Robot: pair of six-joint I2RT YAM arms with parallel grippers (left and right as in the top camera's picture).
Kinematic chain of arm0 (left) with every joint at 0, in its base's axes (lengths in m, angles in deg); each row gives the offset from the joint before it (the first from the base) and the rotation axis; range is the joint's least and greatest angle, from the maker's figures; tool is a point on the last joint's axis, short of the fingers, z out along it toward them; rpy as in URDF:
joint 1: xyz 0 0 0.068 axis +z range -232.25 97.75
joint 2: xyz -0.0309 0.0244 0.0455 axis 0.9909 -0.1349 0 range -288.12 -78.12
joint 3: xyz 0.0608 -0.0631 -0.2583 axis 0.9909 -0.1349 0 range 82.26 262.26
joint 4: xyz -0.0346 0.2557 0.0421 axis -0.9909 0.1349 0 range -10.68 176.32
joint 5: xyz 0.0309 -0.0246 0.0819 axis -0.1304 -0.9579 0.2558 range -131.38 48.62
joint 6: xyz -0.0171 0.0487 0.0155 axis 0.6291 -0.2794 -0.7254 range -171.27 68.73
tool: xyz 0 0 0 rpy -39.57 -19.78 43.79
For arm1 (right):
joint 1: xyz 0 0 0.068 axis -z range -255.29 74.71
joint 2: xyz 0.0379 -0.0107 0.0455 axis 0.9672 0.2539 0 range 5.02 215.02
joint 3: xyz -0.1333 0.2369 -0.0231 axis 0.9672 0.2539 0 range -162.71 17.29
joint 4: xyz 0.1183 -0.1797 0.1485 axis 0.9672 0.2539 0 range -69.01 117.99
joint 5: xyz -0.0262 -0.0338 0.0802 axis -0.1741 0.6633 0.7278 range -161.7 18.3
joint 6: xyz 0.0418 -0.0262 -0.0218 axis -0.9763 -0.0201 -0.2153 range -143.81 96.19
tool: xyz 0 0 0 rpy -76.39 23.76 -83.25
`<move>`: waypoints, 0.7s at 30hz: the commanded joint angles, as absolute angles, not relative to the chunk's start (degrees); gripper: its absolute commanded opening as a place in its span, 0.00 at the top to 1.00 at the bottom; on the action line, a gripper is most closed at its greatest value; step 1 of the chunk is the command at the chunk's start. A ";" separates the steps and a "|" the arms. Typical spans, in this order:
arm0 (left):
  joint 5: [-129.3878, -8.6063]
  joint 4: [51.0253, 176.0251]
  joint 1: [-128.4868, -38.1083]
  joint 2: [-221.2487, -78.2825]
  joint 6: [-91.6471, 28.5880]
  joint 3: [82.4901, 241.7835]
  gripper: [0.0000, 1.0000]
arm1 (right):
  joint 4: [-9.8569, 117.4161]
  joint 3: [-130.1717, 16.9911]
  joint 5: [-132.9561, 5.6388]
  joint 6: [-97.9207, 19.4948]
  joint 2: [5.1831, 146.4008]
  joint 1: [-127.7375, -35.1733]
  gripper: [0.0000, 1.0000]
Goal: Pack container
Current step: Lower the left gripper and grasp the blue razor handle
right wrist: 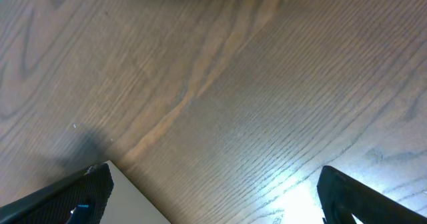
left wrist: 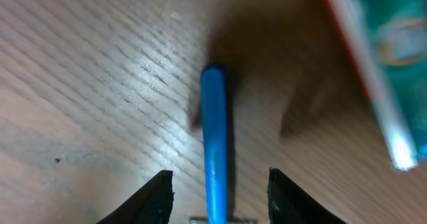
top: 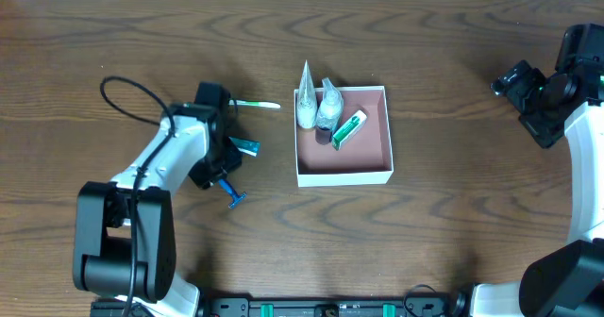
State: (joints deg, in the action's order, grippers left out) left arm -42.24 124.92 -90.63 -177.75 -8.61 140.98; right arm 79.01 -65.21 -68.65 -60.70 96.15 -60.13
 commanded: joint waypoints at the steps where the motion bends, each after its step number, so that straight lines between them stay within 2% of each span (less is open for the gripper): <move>1: -40.74 122.78 -90.70 -177.03 -7.87 137.70 0.54 | 79.06 -65.80 -68.46 -61.49 96.48 -59.92 0.01; 5: -40.71 120.27 -90.70 -177.03 -7.89 135.65 0.55 | 79.06 -65.80 -68.46 -61.49 96.48 -59.92 0.01; 7: -40.74 118.78 -90.70 -177.03 -7.89 134.75 0.64 | 79.06 -65.80 -68.46 -61.49 96.48 -59.92 0.01; 9: -40.71 117.60 -90.70 -177.03 -7.87 133.94 0.65 | 79.06 -65.80 -68.46 -61.49 96.48 -59.92 0.01; 13: -40.71 115.83 -90.70 -177.03 -7.89 132.56 0.77 | 79.06 -65.80 -68.46 -61.49 96.48 -59.92 0.01; 21: -40.95 114.96 -90.70 -177.01 -8.35 132.52 0.88 | 79.06 -65.80 -68.46 -61.49 96.48 -59.92 0.01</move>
